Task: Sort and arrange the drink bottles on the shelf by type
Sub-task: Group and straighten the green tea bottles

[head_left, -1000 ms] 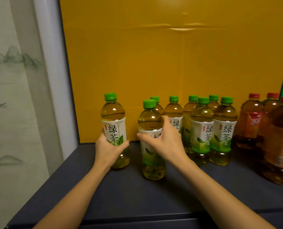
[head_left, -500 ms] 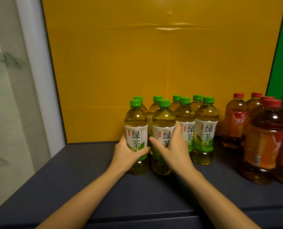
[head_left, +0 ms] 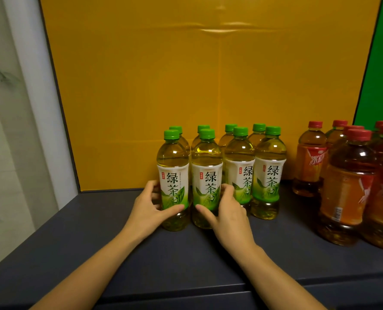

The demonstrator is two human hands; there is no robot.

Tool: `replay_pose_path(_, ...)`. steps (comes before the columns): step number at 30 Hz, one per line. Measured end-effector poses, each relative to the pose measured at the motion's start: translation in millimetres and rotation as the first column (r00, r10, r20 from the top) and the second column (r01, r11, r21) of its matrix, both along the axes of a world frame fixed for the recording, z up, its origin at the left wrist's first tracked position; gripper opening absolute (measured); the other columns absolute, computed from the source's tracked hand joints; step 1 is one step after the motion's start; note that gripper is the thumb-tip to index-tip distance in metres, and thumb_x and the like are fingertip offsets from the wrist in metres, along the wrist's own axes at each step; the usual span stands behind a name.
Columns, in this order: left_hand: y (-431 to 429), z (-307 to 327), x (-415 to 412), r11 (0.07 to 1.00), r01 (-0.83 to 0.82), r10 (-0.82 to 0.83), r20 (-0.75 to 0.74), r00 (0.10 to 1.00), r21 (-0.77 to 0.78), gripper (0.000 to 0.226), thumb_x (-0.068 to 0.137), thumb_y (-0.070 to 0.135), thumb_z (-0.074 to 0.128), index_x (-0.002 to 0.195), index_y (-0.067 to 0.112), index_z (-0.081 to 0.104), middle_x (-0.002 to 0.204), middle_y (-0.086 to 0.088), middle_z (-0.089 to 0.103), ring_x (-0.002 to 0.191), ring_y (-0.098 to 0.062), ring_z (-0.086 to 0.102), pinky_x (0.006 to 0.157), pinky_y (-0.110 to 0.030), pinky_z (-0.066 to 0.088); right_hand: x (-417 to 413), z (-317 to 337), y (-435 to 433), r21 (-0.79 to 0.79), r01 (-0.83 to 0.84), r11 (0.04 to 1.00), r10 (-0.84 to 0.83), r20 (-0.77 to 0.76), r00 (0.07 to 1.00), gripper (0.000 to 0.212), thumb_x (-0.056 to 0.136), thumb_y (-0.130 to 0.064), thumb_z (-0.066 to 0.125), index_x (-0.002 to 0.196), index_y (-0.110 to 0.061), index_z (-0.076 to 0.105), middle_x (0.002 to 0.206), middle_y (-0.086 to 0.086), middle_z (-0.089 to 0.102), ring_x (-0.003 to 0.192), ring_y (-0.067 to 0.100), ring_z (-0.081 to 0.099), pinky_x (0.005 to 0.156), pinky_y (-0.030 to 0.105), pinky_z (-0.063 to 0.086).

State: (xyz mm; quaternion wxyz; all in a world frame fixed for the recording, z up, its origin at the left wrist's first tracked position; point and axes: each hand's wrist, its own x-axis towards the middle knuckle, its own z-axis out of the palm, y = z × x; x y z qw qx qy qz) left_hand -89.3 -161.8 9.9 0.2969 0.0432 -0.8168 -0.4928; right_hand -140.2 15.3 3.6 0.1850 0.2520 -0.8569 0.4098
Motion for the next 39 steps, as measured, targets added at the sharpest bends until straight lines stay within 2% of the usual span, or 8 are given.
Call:
replay_pose_path(6,3.8,-3.4,-1.7,1.0,-0.015,0.015,-0.05,0.999,0.011,0.064,0.06,0.019,0.084,0.112,0.025,0.047,0.112,0.0,0.062,0.102,-0.012,0.062,0.084,-0.033,0.056,1.3,-6.3,-1.9,0.022,0.007,1.0,-0.006,-0.047,0.999,0.066,0.087,-0.039,0.056,0.141,-0.015,0.026,0.138,0.0,0.046,0.127,0.022,0.045,0.097,0.038,0.042)
replay_pose_path(10,5.6,-3.4,-3.3,0.999,-0.031,0.03,-0.065,0.997,-0.011,0.063,0.062,0.018,0.084,0.111,0.027,0.046,0.108,0.004,0.061,0.098,-0.007,0.061,0.08,-0.026,0.054,2.7,-2.2,-5.9,0.032,0.059,0.998,-0.058,-0.034,0.998,0.064,0.087,-0.037,0.057,0.136,-0.011,0.025,0.131,0.007,0.052,0.117,0.03,0.054,0.088,0.038,0.046)
replay_pose_path(20,5.2,-5.1,-10.8,1.0,-0.017,0.017,-0.064,0.998,0.001,0.062,0.064,0.017,0.082,0.114,0.025,0.046,0.112,0.002,0.06,0.104,-0.012,0.059,0.085,-0.029,0.053,8.0,4.4,-7.9,0.093,0.117,0.989,-0.115,-0.026,0.993,0.047,0.09,-0.038,0.053,0.121,-0.01,0.033,0.118,0.01,0.057,0.107,0.034,0.059,0.077,0.039,0.048)
replay_pose_path(25,7.3,-4.3,-12.7,0.998,-0.044,0.041,-0.049,0.998,-0.045,0.066,0.066,0.018,0.081,0.122,0.016,0.046,0.116,0.003,0.057,0.099,-0.005,0.055,0.072,-0.012,0.047,10.3,5.6,-8.3,0.138,0.134,0.981,-0.129,-0.045,0.991,0.041,0.092,-0.038,0.05,0.118,-0.01,0.035,0.114,0.009,0.059,0.104,0.03,0.061,0.076,0.037,0.049)
replay_pose_path(30,7.7,-2.7,-9.2,0.969,-0.145,0.141,-0.035,0.989,-0.198,0.084,0.065,0.035,0.08,0.134,0.015,0.038,0.135,-0.004,0.047,0.123,-0.018,0.046,0.099,-0.037,0.045,16.1,6.7,-1.5,0.096,0.125,0.987,-0.122,-0.038,0.992,0.044,0.093,-0.032,0.049,0.131,-0.015,0.035,0.122,0.006,0.058,0.113,0.028,0.056,0.086,0.037,0.046)
replay_pose_path(32,12.7,3.2,-2.8,0.932,-0.235,0.206,-0.132,0.97,-0.276,0.089,0.068,0.036,0.078,0.139,0.012,0.031,0.142,-0.005,0.037,0.13,-0.019,0.038,0.104,-0.032,0.037,16.9,6.9,4.6,0.066,0.108,0.992,-0.106,-0.043,0.993,0.047,0.091,-0.031,0.051,0.134,-0.018,0.037,0.125,0.002,0.058,0.116,0.024,0.054,0.09,0.036,0.044)
replay_pose_path(36,23.7,18.8,9.9,0.866,-0.321,0.14,-0.431,0.891,-0.383,0.061,0.076,0.027,0.073,0.127,0.009,0.044,0.132,-0.006,0.044,0.124,-0.016,0.04,0.098,-0.013,0.031,18.6,8.2,28.4,-0.029,0.104,0.994,-0.107,-0.094,0.99,0.033,0.087,-0.032,0.056,0.12,-0.028,0.052,0.113,-0.01,0.064,0.106,0.014,0.06,0.082,0.031,0.048)
replay_pose_path(39,37.6,24.0,15.5,0.866,-0.191,-0.038,-0.442,0.896,-0.462,0.033,0.078,0.035,0.058,0.106,0.018,0.054,0.105,0.008,0.053,0.101,-0.007,0.051,0.085,-0.008,0.039,18.9,10.5,60.4,-0.101,0.118,0.988,-0.13,-0.114,0.985,0.02,0.084,-0.033,0.06,0.103,-0.032,0.058,0.098,-0.015,0.066,0.093,0.009,0.063,0.077,0.035,0.053)
